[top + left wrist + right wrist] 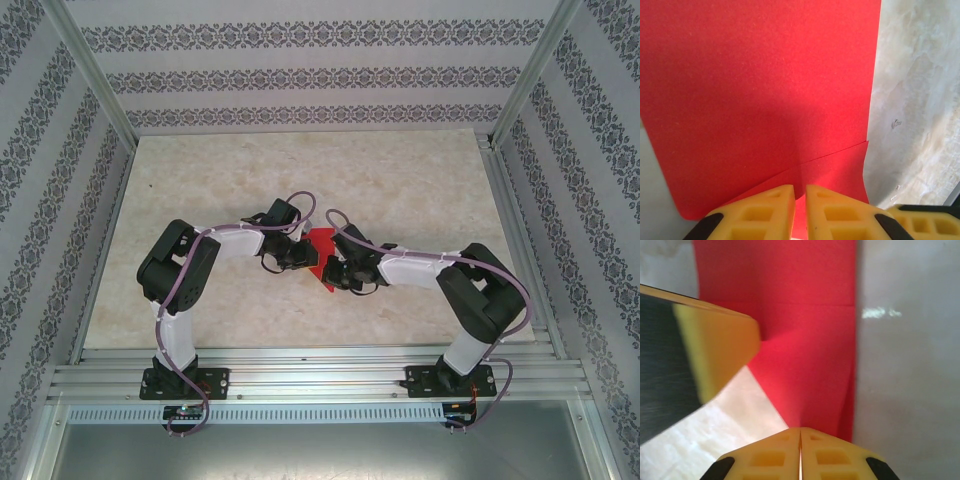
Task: Fold a paper plane with a square sheet of paper (fold left side to right side)
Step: Third fold the triangle at the center of the table.
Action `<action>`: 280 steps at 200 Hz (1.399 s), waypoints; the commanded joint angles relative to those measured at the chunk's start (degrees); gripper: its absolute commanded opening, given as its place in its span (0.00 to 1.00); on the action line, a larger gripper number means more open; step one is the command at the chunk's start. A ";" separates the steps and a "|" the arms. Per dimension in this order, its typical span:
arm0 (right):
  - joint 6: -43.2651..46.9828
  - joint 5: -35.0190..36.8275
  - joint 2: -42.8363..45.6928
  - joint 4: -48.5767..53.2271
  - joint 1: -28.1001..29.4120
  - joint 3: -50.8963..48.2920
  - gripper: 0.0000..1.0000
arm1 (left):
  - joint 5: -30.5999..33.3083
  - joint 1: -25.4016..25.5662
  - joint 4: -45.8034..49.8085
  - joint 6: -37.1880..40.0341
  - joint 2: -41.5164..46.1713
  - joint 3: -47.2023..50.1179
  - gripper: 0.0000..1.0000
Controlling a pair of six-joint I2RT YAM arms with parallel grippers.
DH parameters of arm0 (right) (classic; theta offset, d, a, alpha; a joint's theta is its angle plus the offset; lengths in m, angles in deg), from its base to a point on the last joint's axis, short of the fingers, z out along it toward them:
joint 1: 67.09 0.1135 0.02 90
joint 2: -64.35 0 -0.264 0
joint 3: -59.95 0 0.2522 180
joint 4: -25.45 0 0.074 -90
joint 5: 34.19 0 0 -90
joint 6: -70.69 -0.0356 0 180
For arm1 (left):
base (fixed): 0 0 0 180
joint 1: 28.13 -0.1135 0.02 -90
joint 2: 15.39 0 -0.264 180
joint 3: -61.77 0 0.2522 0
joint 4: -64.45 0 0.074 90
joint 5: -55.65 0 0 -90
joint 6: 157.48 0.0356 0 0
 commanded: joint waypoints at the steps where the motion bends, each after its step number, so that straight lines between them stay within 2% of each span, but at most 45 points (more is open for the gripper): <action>1: -0.12 0.91 -0.76 -0.74 0.08 -2.13 0.09 | 4.71 -0.03 4.18 1.56 -1.75 0.77 0.18; 71: -0.33 0.71 -1.58 1.54 0.84 -8.30 0.08 | 7.33 -0.43 7.34 3.47 -1.74 -1.83 0.21; 147: 0.75 0.74 -3.16 2.13 0.80 -7.89 0.07 | 9.82 -6.78 11.62 8.48 -1.37 -5.10 0.24; 178: 0.80 0.30 -3.03 1.62 0.79 -7.80 0.07 | 9.03 -7.67 11.35 9.86 2.88 -5.19 0.26; 229: 0.84 0.18 -3.01 1.34 0.78 -7.45 0.07 | 3.52 -5.22 7.86 8.90 11.53 0.89 0.24; 262: 0.75 0.38 -2.94 1.33 0.79 -7.54 0.07 | -0.31 -1.17 3.27 5.26 12.19 4.31 0.20; 280: 0.83 0.27 -3.07 1.34 0.83 -7.45 0.07 | -0.30 0.75 2.10 4.01 10.99 4.48 0.20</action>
